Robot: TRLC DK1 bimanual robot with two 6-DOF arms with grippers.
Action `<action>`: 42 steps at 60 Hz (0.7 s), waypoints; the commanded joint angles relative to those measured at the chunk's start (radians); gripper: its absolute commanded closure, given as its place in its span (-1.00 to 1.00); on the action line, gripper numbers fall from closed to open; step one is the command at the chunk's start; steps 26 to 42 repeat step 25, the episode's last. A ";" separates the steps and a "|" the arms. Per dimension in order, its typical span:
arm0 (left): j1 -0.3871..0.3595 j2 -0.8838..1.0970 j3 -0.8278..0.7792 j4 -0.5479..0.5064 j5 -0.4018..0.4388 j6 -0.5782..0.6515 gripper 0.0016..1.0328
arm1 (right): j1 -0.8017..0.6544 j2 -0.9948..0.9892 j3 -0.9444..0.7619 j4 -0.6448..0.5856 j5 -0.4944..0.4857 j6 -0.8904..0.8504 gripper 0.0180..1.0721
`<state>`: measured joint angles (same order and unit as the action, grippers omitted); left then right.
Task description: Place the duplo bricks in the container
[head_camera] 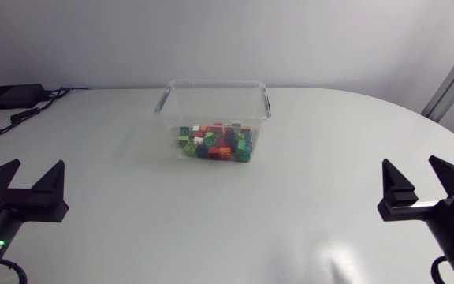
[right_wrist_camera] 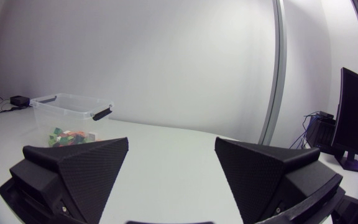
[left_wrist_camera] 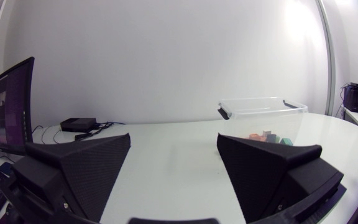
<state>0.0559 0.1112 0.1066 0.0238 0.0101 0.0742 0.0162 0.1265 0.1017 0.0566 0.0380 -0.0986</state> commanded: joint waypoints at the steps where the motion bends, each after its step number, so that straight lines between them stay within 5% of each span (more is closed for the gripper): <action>1: -0.021 -0.041 -0.050 -0.008 -0.007 -0.044 -0.87 | -0.010 -0.045 -0.047 -0.023 -0.015 0.053 -0.91; 42: -0.056 -0.111 -0.107 -0.024 -0.010 -0.074 -0.87 | -0.016 -0.126 -0.102 -0.057 -0.038 0.099 -0.91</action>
